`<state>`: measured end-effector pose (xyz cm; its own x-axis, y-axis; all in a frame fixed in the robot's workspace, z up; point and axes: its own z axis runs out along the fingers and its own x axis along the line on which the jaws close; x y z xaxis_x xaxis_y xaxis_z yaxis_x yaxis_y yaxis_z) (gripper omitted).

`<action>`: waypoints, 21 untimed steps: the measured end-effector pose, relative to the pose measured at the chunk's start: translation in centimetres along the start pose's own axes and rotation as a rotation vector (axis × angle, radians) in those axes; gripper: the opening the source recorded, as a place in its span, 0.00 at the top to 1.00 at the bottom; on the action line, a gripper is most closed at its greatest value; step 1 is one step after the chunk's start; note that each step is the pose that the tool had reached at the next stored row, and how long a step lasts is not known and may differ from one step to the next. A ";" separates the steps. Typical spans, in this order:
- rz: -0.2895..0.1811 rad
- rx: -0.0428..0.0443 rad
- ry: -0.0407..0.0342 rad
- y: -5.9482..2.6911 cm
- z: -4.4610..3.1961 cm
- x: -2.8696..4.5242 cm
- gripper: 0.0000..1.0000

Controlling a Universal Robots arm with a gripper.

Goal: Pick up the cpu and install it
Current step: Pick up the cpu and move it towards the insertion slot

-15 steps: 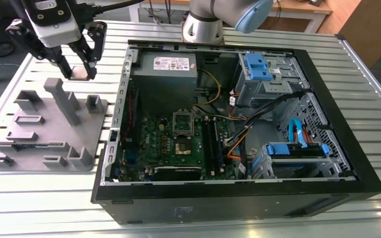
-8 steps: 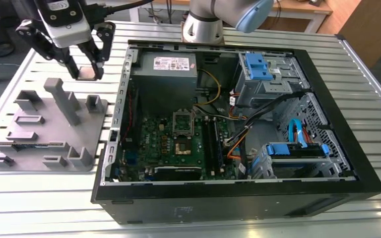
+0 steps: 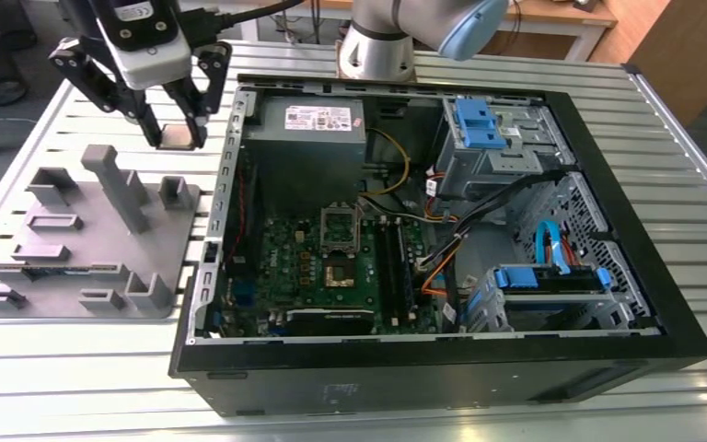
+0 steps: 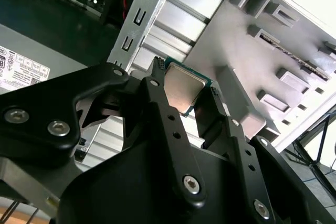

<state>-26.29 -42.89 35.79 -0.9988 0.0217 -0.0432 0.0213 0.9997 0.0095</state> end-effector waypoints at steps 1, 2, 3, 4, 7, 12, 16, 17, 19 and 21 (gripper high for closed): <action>0.000 0.0000 0.0000 0.00 0.01 -0.17 0.53; 0.000 0.0000 0.0000 0.00 0.02 -0.34 0.53; 0.000 0.0000 0.0000 0.01 0.02 -0.51 0.53; 0.000 -0.0001 -0.0001 0.01 0.04 -0.68 0.53; 0.000 -0.0001 0.0000 0.02 0.06 -1.21 0.53; 0.000 -0.0001 -0.0001 0.04 0.10 -2.04 0.53; 0.000 0.0000 0.0000 0.06 0.12 -2.71 0.53; 0.000 0.0000 0.0000 0.06 0.13 -2.88 0.53; 0.000 0.0000 0.0000 0.07 0.14 -3.21 0.53; 0.000 -0.0001 -0.0001 0.07 0.16 -3.55 0.53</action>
<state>-22.74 -42.89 35.78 -0.9988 0.0217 -0.0433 0.0213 0.9997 0.0096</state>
